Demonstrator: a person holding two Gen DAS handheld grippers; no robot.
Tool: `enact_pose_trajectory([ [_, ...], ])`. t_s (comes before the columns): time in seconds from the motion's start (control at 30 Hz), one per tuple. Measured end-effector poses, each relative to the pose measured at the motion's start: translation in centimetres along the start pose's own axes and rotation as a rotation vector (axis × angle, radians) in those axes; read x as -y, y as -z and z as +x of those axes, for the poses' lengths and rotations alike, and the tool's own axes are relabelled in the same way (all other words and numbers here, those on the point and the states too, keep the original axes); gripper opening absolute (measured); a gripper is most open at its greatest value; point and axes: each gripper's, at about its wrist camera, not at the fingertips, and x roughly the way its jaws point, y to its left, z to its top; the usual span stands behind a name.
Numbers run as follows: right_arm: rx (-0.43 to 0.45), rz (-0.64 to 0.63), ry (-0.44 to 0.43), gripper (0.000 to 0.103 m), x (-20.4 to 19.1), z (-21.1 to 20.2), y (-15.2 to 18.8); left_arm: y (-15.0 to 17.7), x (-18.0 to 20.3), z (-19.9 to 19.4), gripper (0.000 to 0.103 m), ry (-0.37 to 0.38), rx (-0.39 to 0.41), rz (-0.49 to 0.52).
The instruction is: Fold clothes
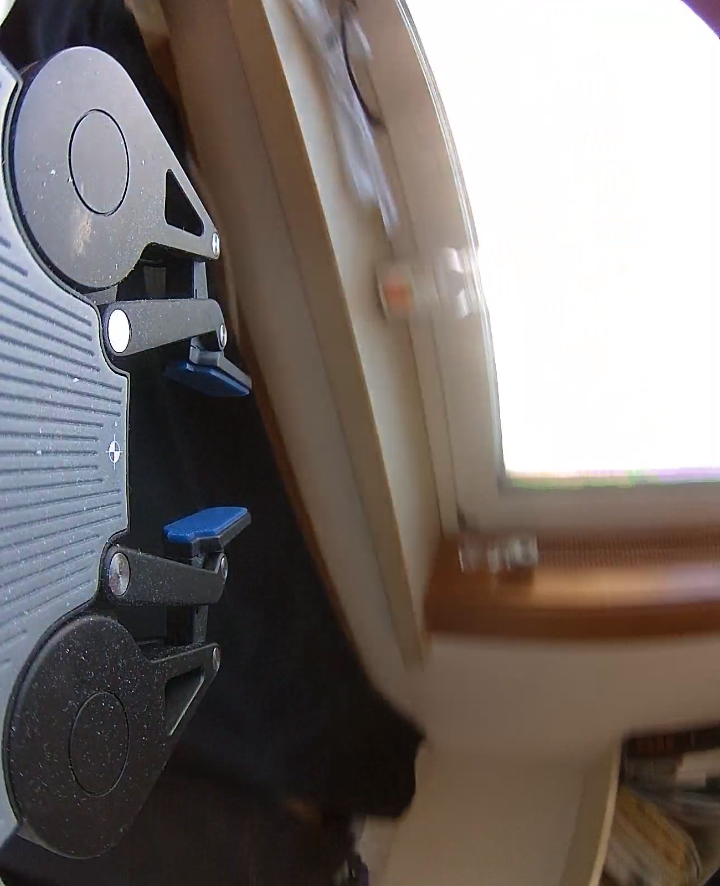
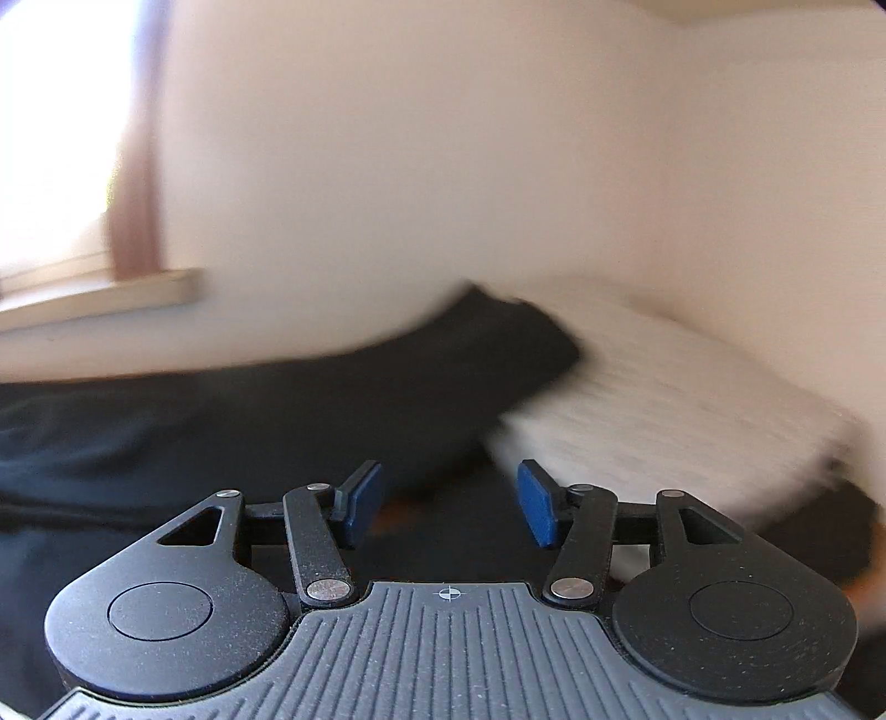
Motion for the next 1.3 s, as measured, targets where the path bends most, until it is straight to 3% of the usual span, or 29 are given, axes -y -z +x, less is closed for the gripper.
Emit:
enact_pose_trajectory([
  [0.1, -0.030, 0.037, 0.045, 0.054, 2.9, -0.9, 1.4, 0.1, 3.7, 1.4, 0.050, 0.092, -0.011, 0.027],
  [0.23, -0.036, 0.077, 0.022, 0.055, 4.7, -1.3, 2.6, 1.4, 8.6, 3.9, 0.051, 0.196, -0.046, 0.080],
  [0.43, -0.064, 0.095, -0.028, 0.056, 4.8, -0.4, 3.1, 3.5, 13.1, 7.3, 0.054, 0.268, -0.104, 0.136],
  [0.6, -0.087, 0.119, -0.078, 0.056, 5.0, -0.4, 3.6, 4.0, 14.1, 9.2, 0.058, 0.292, -0.102, 0.146],
  [0.73, -0.133, 0.192, -0.199, 0.055, 5.9, -0.6, 4.0, 4.4, 14.2, 9.7, 0.059, 0.297, -0.093, 0.159],
  [0.9, -0.178, 0.157, -0.209, 0.056, 5.6, 0.5, 3.7, 4.3, 13.9, 9.8, 0.060, 0.293, -0.105, 0.144],
  [1.1, -0.162, 0.179, -0.188, 0.067, 5.3, 1.8, 3.0, 4.2, 14.6, 9.8, 0.063, 0.258, -0.124, 0.190],
  [1.13, -0.158, 0.158, -0.174, 0.061, 5.0, 1.8, 3.0, 4.2, 14.7, 9.8, 0.063, 0.255, -0.124, 0.192],
  [1.17, -0.155, 0.136, -0.160, 0.039, 4.7, 1.7, 3.0, 4.3, 14.7, 9.8, 0.064, 0.253, -0.124, 0.193],
  [1.23, -0.150, 0.123, -0.163, 0.019, 4.3, 1.1, 2.8, 4.3, 14.7, 9.8, 0.065, 0.249, -0.120, 0.190],
  [1.27, -0.139, 0.107, -0.156, 0.009, 4.1, 0.6, 2.7, 4.3, 14.7, 9.7, 0.065, 0.248, -0.116, 0.190],
  [1.3, -0.117, 0.077, -0.129, 0.007, 3.7, -0.2, 2.4, 4.3, 14.7, 9.6, 0.065, 0.249, -0.110, 0.190],
])
